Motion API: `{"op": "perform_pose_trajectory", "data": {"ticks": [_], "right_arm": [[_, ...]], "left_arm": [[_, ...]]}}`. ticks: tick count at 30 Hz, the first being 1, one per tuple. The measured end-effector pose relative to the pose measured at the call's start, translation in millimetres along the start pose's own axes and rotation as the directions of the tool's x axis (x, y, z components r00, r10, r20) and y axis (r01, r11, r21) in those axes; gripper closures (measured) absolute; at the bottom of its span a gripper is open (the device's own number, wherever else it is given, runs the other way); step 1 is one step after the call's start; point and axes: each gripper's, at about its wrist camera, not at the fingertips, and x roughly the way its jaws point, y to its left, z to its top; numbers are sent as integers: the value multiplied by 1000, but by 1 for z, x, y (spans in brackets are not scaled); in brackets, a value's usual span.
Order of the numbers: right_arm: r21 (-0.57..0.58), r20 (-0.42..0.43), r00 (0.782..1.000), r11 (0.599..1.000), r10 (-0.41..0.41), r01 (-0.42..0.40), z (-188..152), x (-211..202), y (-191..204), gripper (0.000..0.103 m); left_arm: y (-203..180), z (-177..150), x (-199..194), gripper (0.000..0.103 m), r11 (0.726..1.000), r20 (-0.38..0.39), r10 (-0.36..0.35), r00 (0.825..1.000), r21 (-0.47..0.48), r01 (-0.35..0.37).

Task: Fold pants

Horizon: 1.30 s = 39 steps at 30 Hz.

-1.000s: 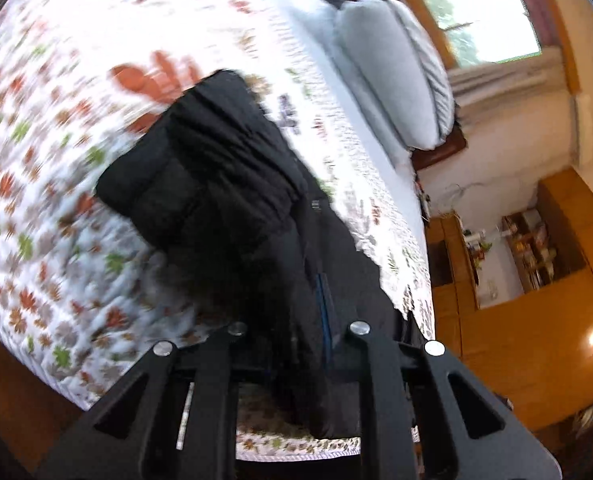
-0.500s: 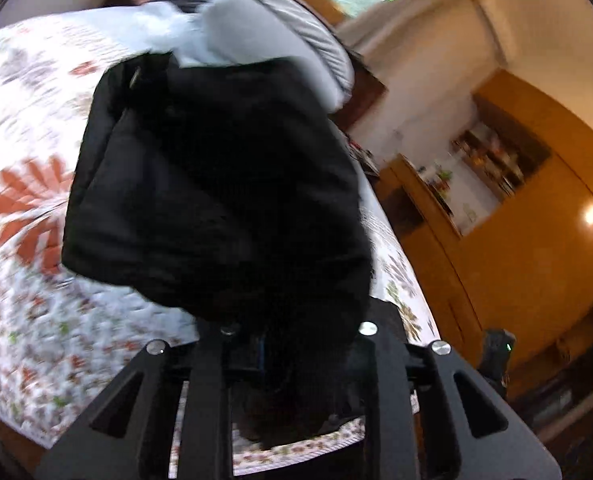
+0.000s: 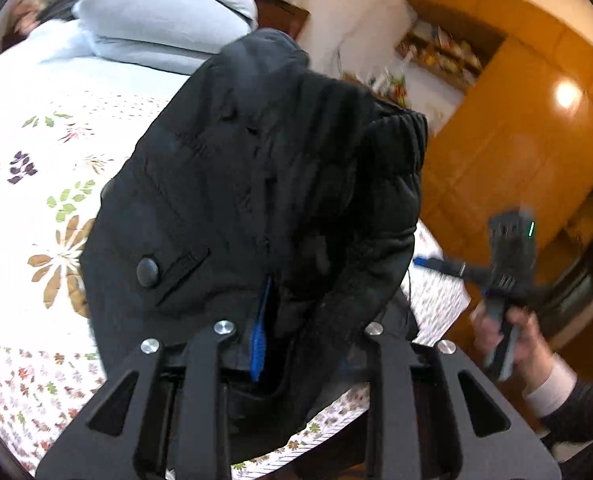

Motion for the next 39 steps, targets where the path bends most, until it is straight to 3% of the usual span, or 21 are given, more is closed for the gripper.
{"op": "perform_pose_trajectory", "data": {"ticks": [3,7,10,12,15,20,22,25,26,27,29,34,39], "right_arm": [[65,-17,998,996,65,-64,6,7,-5,27],[181,-82,972,963,218,-201,15,34,-13,15],[262,-127,951,935,280,-240,18,61,-21,13],[312,-165,944,923,285,-225,17,79,-27,11],[396,-178,913,877,366,-274,14,105,-34,11],[392,-190,903,873,386,-291,24,128,-25,11],[359,-238,905,898,352,-255,28,139,-17,15],[316,-286,906,923,311,-218,28,151,-10,39],[299,-292,910,932,293,-204,27,153,-9,54],[293,-290,913,935,287,-201,25,152,-10,66],[301,-278,917,932,287,-201,25,150,-14,76],[296,-250,919,928,306,-228,21,142,-13,81],[291,-221,914,917,341,-272,28,130,-8,83]], "left_arm": [[-20,-16,29,74,995,-74,40,996,94,-33],[-37,-35,68,71,978,-166,92,982,198,-58],[-50,-39,90,67,965,-188,124,974,250,-75],[-56,-45,94,66,964,-192,127,973,253,-75],[-64,-46,96,66,963,-193,129,973,258,-77],[-52,-37,95,63,963,-198,129,972,261,-75],[-51,-34,97,63,964,-199,128,972,254,-75],[-50,-35,99,57,966,-206,131,970,246,-78],[-51,-34,98,48,967,-215,130,968,244,-76],[-51,-35,96,29,969,-229,128,965,238,-72],[-52,-34,85,9,967,-228,156,961,234,-101],[-39,-26,42,7,950,-172,256,951,224,-215],[0,-11,6,3,949,-129,313,941,68,-307]]}}
